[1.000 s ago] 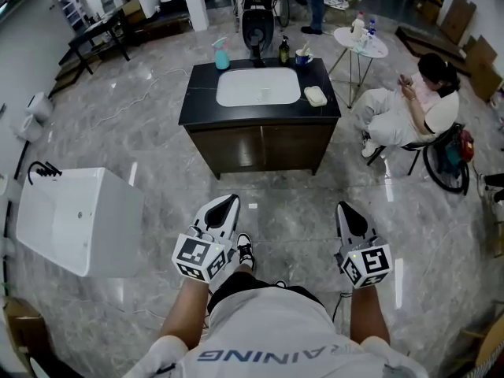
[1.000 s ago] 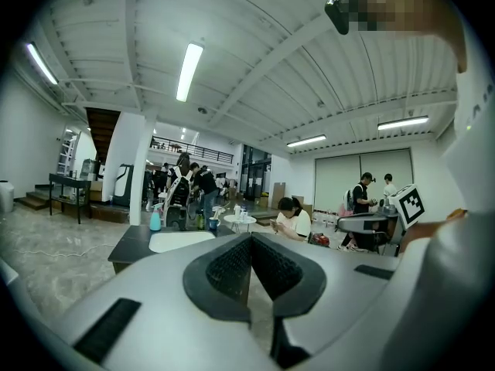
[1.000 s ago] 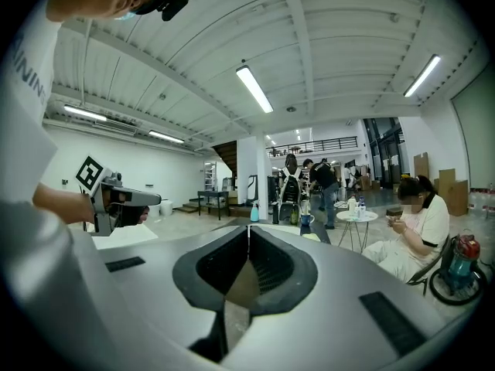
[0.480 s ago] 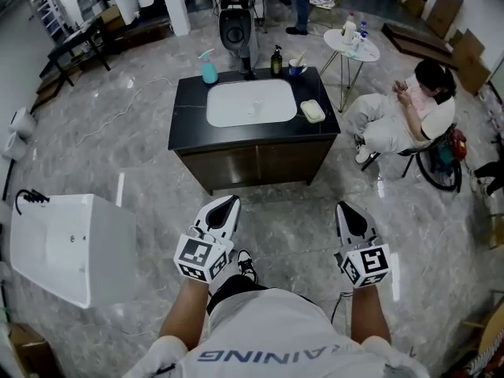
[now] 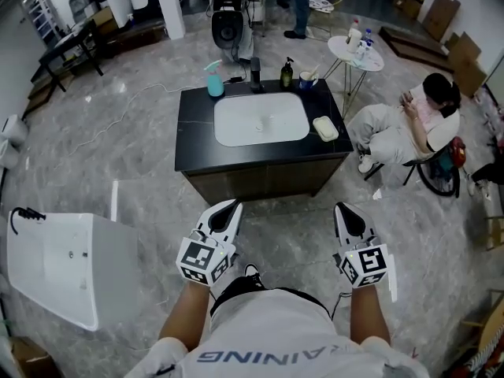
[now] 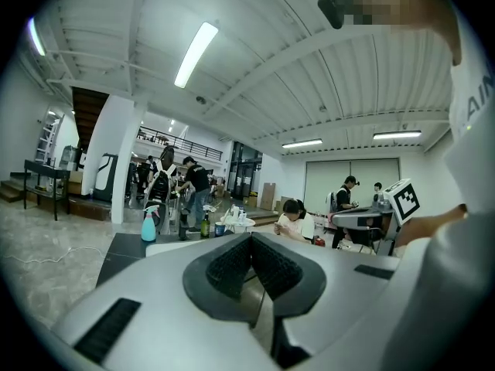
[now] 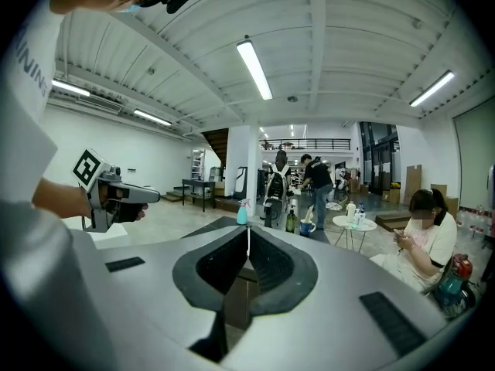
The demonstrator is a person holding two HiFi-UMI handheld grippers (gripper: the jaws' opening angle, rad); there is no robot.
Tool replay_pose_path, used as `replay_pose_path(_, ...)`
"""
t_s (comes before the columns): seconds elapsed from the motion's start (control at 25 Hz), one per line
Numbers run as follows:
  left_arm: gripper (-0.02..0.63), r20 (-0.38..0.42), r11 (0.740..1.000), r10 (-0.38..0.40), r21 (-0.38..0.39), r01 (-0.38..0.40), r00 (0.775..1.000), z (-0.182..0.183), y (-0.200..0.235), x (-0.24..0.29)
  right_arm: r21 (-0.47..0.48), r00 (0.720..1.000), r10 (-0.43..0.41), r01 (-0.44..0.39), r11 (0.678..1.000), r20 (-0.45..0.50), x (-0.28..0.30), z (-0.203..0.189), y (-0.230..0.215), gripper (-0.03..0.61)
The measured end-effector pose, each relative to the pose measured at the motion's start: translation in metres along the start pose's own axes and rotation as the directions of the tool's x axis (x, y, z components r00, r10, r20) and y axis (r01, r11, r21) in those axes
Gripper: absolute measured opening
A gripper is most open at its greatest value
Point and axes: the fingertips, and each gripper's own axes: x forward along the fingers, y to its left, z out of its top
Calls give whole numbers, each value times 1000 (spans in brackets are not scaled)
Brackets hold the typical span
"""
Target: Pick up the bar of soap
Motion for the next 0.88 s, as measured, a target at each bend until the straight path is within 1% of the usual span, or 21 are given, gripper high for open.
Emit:
replay_pose_path(0.2,8,-5,999,-24,22,24,1000,0,33,9,3,1000,-10,10,1000,-5,38,4,14,20)
replay_pose_path(0.4,8,-3,1000,-17,-1,17,1000,4,65,15,3,1000,-12,13,1000,-21,65,7,18,20)
replay_pose_path(0.52,8,-7,1000,-22,-7,22,1000,4,76,26,4,1000,-16,16,1000,-18,79,10,15,20)
replay_pose_path(0.68,8,-10,999,-32,22,32,999,9,83,41,15,1000,-19,19,1000,-20,98,10,4,20)
replay_pose_path(0.88,8,-15,1000,4,29,-4,1000,13,100,59,18,1000,-1,1,1000,-6,131,16,-16,20)
